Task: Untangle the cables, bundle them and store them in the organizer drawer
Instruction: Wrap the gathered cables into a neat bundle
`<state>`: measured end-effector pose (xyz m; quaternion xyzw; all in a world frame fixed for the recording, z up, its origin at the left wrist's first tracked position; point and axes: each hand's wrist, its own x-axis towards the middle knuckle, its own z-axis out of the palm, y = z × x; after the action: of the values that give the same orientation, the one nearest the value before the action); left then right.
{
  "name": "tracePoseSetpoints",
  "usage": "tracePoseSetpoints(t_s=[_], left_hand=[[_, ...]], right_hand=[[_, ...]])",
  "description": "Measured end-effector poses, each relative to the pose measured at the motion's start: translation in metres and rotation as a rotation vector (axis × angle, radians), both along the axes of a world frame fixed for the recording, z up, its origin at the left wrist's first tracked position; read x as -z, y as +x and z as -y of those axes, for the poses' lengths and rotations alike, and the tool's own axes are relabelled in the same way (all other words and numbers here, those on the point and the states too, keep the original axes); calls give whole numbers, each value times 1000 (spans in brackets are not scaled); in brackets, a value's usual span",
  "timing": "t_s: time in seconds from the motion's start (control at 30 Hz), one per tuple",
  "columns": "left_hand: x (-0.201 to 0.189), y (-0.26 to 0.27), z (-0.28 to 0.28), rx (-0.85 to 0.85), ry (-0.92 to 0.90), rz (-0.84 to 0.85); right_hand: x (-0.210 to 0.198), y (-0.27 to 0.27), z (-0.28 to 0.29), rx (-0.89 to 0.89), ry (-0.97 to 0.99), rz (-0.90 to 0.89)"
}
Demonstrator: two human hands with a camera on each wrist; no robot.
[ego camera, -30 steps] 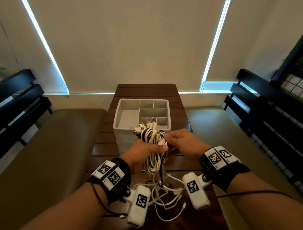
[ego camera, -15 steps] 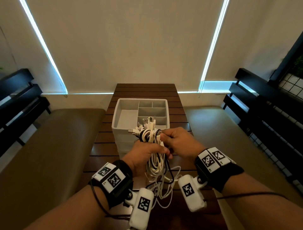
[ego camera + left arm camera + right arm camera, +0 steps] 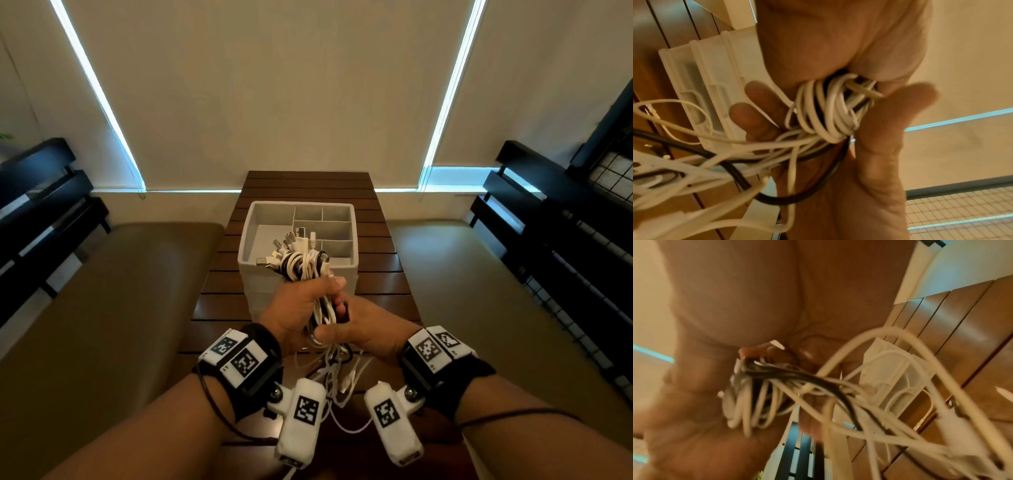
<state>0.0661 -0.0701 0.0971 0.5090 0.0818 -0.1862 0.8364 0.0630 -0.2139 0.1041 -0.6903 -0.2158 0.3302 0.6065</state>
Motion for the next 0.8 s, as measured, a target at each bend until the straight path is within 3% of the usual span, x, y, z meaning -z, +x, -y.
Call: tracePoseSetpoints(t_s=[0.13, 0.23, 0.4, 0.6, 0.67, 0.8], left_hand=[[3, 0, 0, -7, -70, 40], [3, -1, 0, -47, -14, 91], [4, -8, 1, -96, 180, 234], [-1, -12, -1, 20, 275, 280], [-4, -11, -1, 19, 258, 275], [-4, -10, 2, -4, 60, 208]], right_hand=[[-1, 0, -2, 72, 138, -177], [-1, 1, -7, 69, 189, -235], [6, 0, -18, 198, -24, -4], [7, -1, -29, 321, 28, 58], [5, -4, -30, 335, 52, -22], [3, -3, -29, 341, 15, -101]])
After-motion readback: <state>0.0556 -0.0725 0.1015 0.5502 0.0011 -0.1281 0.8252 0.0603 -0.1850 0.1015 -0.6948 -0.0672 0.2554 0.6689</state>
